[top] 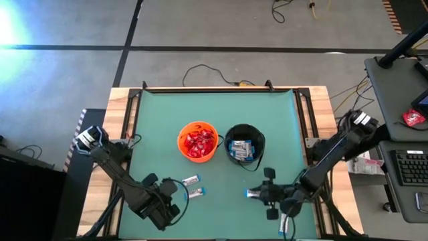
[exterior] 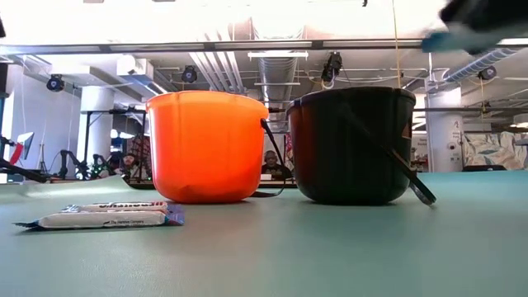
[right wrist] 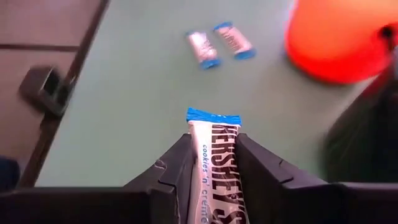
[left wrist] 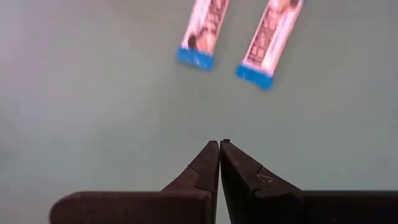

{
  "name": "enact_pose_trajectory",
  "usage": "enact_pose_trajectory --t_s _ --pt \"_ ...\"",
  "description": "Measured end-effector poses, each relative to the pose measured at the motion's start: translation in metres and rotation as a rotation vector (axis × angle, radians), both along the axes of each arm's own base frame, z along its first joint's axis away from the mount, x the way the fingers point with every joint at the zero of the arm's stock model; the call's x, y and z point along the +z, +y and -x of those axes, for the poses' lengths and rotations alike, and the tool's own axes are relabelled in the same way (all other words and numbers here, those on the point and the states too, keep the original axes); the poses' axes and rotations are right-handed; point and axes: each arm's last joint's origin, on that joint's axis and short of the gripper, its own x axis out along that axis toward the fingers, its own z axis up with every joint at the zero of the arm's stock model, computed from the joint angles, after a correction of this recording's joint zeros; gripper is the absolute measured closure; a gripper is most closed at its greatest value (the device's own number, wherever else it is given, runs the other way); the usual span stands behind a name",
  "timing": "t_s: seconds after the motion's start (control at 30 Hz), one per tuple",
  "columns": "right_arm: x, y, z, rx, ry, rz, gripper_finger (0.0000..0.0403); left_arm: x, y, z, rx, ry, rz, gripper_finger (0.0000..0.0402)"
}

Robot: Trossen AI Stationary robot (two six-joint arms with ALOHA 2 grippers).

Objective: Sort candy by brand, put in halloween buckets
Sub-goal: Put the white chocolate into the black bucket

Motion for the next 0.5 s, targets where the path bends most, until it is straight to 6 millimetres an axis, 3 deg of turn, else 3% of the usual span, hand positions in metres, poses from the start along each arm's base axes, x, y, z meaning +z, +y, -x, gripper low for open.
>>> enact_pose_trajectory --t_s 0.13,0.27,0.5 --pt "0.037 -0.026 -0.022 -0.097 -0.015 0.013 0.0303 -0.016 -0.006 0.011 -0.044 0.023 0.001 0.0402" --pt "0.066 -0.070 -0.044 -0.229 0.020 0.075 0.0307 -0.028 -0.007 0.025 -0.054 0.049 -0.029 0.0402" --pt "0.069 -0.159 -0.070 -0.416 0.183 -0.013 0.0337 -0.039 -0.013 0.044 -0.050 0.062 -0.052 0.0402"
